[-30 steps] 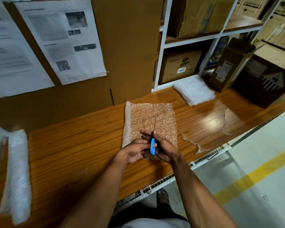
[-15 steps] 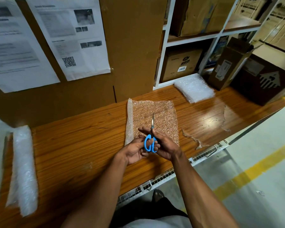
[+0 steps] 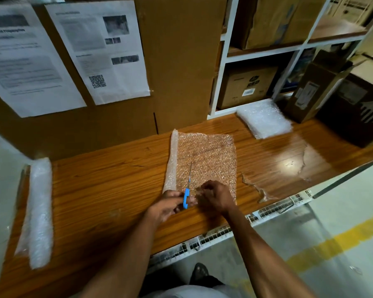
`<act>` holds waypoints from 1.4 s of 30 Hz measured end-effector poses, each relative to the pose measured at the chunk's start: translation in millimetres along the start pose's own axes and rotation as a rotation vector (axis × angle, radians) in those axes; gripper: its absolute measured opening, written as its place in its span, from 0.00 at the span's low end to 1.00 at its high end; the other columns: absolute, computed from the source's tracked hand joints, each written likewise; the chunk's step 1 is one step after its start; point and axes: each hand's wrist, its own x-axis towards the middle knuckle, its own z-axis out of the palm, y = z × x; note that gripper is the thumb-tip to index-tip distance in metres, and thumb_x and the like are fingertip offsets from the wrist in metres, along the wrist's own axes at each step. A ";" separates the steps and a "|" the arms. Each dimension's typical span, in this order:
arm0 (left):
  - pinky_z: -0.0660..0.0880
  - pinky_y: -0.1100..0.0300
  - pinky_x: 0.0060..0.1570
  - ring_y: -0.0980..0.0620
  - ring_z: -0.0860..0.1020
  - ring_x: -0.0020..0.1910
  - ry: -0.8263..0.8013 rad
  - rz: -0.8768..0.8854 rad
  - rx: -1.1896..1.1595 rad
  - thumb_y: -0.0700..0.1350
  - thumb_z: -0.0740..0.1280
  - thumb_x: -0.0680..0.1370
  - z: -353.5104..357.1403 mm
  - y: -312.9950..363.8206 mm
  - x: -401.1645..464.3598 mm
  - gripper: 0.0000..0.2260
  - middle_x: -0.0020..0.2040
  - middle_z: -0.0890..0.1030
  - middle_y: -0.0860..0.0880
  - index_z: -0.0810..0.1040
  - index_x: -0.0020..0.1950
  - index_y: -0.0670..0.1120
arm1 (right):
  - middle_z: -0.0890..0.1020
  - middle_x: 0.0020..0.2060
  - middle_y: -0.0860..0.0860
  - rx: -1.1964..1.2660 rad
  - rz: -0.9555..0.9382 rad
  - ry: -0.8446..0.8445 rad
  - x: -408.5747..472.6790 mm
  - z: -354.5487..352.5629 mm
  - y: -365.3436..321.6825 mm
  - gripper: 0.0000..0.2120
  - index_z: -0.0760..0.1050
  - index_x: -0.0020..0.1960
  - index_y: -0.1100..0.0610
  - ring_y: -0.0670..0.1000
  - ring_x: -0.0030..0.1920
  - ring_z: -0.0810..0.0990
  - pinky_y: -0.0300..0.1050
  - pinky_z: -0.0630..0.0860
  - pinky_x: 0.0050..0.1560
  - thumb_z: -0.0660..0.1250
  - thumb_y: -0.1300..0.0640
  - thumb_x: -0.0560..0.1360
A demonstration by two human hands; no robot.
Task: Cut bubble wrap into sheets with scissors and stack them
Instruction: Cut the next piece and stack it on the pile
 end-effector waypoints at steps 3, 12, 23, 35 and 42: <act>0.68 0.62 0.38 0.52 0.81 0.46 0.033 -0.054 0.003 0.43 0.79 0.72 4.0 -9.7 -1.3 0.19 0.53 0.87 0.44 0.83 0.62 0.42 | 0.78 0.61 0.50 -0.189 -0.054 -0.120 -15.7 1.1 23.3 0.16 0.80 0.62 0.51 0.51 0.55 0.80 0.50 0.81 0.57 0.73 0.45 0.78; 0.74 0.59 0.43 0.47 0.81 0.55 -0.052 -0.132 -0.115 0.45 0.74 0.74 24.9 -24.3 -16.3 0.24 0.61 0.84 0.41 0.78 0.68 0.38 | 0.79 0.61 0.51 -0.553 -0.262 -0.086 -20.1 4.4 43.4 0.14 0.78 0.63 0.50 0.51 0.54 0.79 0.48 0.84 0.50 0.71 0.53 0.78; 0.77 0.58 0.49 0.44 0.79 0.67 -0.203 -0.270 -0.094 0.52 0.72 0.76 21.2 -32.2 -28.9 0.27 0.65 0.82 0.42 0.76 0.71 0.40 | 0.75 0.62 0.53 -0.652 -0.271 -0.122 -22.3 4.8 41.5 0.14 0.71 0.67 0.56 0.52 0.58 0.75 0.51 0.78 0.64 0.66 0.54 0.83; 0.74 0.59 0.45 0.51 0.83 0.58 -0.174 -0.335 0.074 0.56 0.73 0.74 5.7 -39.9 -51.0 0.30 0.61 0.85 0.44 0.77 0.70 0.40 | 0.74 0.59 0.52 -0.660 -0.250 -0.100 -24.6 8.5 29.1 0.12 0.71 0.64 0.55 0.51 0.56 0.74 0.50 0.77 0.62 0.59 0.50 0.85; 0.73 0.62 0.38 0.49 0.85 0.54 0.017 -0.273 0.109 0.57 0.73 0.77 20.5 -31.8 -51.8 0.22 0.54 0.87 0.44 0.80 0.63 0.42 | 0.74 0.66 0.54 -0.603 -0.212 -0.150 -33.3 11.9 24.5 0.18 0.68 0.69 0.55 0.54 0.63 0.76 0.56 0.75 0.68 0.64 0.51 0.82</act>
